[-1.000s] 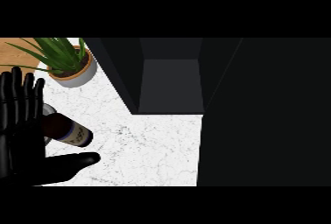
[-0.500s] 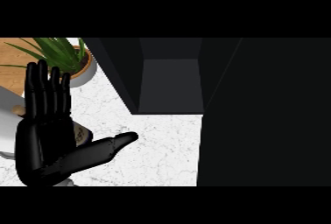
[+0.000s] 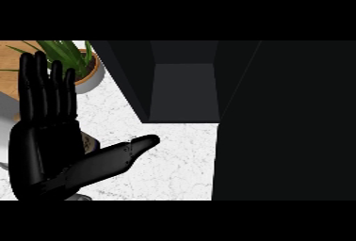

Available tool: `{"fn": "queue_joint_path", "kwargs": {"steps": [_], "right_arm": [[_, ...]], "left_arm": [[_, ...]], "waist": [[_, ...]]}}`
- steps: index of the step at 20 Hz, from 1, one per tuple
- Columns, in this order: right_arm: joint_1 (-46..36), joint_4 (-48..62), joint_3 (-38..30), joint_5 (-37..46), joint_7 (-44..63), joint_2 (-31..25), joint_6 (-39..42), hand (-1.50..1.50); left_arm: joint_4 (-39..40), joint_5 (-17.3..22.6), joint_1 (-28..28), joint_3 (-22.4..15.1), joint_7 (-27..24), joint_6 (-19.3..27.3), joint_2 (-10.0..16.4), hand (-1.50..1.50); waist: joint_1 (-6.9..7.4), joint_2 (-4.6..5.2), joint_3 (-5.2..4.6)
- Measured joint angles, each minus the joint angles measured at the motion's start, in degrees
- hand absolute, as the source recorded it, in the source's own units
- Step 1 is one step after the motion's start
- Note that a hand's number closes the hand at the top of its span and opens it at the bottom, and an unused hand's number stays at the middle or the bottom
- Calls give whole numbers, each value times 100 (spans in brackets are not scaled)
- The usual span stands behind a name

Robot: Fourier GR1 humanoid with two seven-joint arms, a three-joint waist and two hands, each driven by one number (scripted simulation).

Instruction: Pick up the wine, place it into the cabinet and close the cabinet

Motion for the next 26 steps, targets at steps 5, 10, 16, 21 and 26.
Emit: {"fn": "queue_joint_path", "kwargs": {"steps": [5,10,16,21,26], "right_arm": [[-310,-77,18,67,384,56,-137,-150],[-518,-176,-23,113,704,71,-248,-150],[-513,-264,102,246,822,142,-322,-150],[-606,-286,15,299,875,128,-319,-150],[-666,-295,-104,317,909,133,-260,-150]], "left_arm": [[-448,-544,-49,-149,710,167,-1,-150],[-741,-1060,-57,-144,1238,173,3,-150],[-960,-1278,181,-42,1353,128,31,-150],[-1273,-1136,413,385,1528,-109,225,-150],[-1310,-560,719,952,1232,-234,398,-150]], "waist": [[18,-3,0],[16,-6,1],[7,-5,0],[14,-3,0],[14,2,-3]]}}
